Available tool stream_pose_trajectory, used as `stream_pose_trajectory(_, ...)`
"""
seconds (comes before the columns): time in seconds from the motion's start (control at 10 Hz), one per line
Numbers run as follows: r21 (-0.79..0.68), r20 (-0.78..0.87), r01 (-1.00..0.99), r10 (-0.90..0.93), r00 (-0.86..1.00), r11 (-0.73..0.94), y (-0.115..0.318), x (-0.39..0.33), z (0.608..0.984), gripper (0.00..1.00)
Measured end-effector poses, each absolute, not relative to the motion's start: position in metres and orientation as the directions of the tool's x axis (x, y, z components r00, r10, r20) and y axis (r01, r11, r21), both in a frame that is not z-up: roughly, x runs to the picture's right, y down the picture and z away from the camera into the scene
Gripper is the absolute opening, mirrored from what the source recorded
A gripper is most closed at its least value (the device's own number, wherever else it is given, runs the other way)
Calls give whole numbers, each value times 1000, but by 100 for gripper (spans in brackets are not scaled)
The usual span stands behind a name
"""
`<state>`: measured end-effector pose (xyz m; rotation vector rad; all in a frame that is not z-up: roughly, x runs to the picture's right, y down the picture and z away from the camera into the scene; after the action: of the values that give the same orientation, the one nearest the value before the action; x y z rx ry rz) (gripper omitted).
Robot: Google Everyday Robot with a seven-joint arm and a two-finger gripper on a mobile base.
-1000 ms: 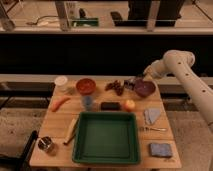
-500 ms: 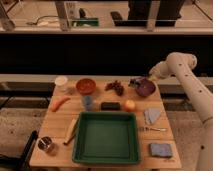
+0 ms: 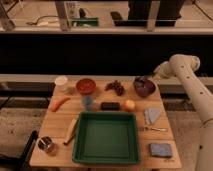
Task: Wipe purple bowl with brush
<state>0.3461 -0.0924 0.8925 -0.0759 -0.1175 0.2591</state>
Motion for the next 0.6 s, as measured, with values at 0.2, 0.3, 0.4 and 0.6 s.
stream_pose_trajectory(0.2,-76,85,-279,285,955,957,-82,362,898,0)
stream_pose_trajectory(0.3,-66,77,-292,296,952,954,-76,368,901,0)
stream_pose_trajectory(0.4,-59,76,-296,300,951,953,-74,369,902,0)
stream_pose_trajectory(0.6,-20,83,-310,311,947,950,-67,365,907,0)
